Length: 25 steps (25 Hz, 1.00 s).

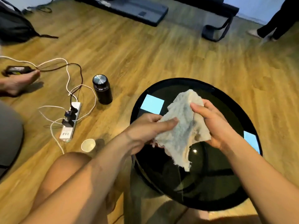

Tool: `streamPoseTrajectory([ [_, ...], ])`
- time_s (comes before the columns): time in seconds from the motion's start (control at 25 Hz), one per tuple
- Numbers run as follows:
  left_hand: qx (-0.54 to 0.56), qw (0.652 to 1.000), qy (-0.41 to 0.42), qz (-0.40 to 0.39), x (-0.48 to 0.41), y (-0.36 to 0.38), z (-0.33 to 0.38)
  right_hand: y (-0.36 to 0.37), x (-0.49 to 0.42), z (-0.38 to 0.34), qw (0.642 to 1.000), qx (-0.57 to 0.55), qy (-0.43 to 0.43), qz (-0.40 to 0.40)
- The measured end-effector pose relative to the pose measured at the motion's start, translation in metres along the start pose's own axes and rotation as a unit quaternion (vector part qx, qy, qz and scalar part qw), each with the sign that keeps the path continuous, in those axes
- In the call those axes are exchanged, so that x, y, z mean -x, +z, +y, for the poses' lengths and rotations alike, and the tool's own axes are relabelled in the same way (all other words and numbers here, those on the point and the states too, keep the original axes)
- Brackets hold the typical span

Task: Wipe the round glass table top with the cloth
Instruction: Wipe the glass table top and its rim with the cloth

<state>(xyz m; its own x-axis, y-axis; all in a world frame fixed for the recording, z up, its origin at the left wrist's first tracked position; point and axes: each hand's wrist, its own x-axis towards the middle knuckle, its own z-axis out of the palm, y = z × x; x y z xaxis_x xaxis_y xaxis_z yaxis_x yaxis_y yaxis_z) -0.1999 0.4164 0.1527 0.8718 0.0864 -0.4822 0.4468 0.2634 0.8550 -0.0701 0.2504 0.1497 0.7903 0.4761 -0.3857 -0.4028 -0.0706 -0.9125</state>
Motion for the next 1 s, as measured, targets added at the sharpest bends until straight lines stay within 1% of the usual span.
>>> streamPoseTrajectory([
  [0.04,0.017,1.0,0.004,-0.007,-0.017,-0.005,-0.003,0.005,-0.027,-0.001,0.997,0.067,-0.024,0.039],
  [0.08,0.029,0.999,0.017,0.018,-0.034,-0.011,-0.004,0.008,-0.056,-0.002,0.987,0.14,-0.058,0.061],
  [0.12,0.038,0.997,0.034,0.059,-0.052,-0.017,-0.002,0.013,-0.087,-0.004,0.971,0.205,-0.108,0.065],
  [0.2,0.07,0.986,0.057,0.142,-0.075,-0.024,-0.003,0.022,-0.137,-0.003,0.929,0.315,-0.192,0.042],
  [0.28,0.094,0.965,0.073,0.234,-0.089,-0.042,0.003,0.038,-0.175,-0.01,0.892,0.378,-0.247,0.037],
  [0.32,0.095,0.952,0.069,0.284,-0.094,-0.054,0.006,0.049,-0.191,-0.016,0.871,0.409,-0.27,0.038],
  [0.36,0.084,0.939,0.052,0.328,-0.097,-0.066,0.002,0.06,-0.204,-0.02,0.842,0.453,-0.291,0.024],
  [0.4,0.061,0.931,0.019,0.359,-0.099,-0.078,-0.005,0.072,-0.217,-0.019,0.799,0.52,-0.302,-0.015],
  [0.44,0.019,0.928,-0.029,0.371,-0.101,-0.089,-0.015,0.085,-0.228,-0.016,0.732,0.615,-0.283,-0.08],
  [0.48,-0.029,0.923,-0.083,0.374,-0.102,-0.095,-0.026,0.098,-0.234,-0.009,0.648,0.713,-0.221,-0.15],
  [0.52,-0.061,0.917,-0.119,0.375,-0.101,-0.097,-0.038,0.108,-0.232,-0.002,0.575,0.782,-0.137,-0.2],
  [0.56,-0.063,0.916,-0.124,0.376,-0.099,-0.094,-0.047,0.114,-0.227,0.002,0.528,0.815,-0.075,-0.225],
  [0.6,-0.041,0.919,-0.105,0.379,-0.096,-0.091,-0.05,0.117,-0.222,0.005,0.506,0.826,-0.061,-0.24],
  [0.68,0.01,0.926,-0.077,0.369,-0.086,-0.09,-0.056,0.13,-0.212,0.004,0.48,0.827,-0.099,-0.276],
  [0.72,0.038,0.93,-0.08,0.358,-0.079,-0.09,-0.061,0.139,-0.203,0.004,0.47,0.823,-0.116,-0.296],
  [0.8,0.091,0.924,-0.137,0.346,-0.064,-0.092,-0.073,0.161,-0.178,0.016,0.454,0.811,-0.12,-0.348],
  [0.84,0.109,0.918,-0.174,0.339,-0.054,-0.092,-0.081,0.169,-0.16,0.027,0.435,0.801,-0.117,-0.393],
  [0.92,0.098,0.915,-0.234,0.313,-0.031,-0.09,-0.094,0.172,-0.122,0.046,0.394,0.754,-0.148,-0.505],
  [0.96,0.095,0.917,-0.247,0.298,-0.021,-0.09,-0.098,0.17,-0.115,0.049,0.371,0.731,-0.167,-0.548],
  [1.0,0.107,0.922,-0.243,0.282,-0.012,-0.091,-0.097,0.167,-0.122,0.046,0.355,0.716,-0.187,-0.571],
])
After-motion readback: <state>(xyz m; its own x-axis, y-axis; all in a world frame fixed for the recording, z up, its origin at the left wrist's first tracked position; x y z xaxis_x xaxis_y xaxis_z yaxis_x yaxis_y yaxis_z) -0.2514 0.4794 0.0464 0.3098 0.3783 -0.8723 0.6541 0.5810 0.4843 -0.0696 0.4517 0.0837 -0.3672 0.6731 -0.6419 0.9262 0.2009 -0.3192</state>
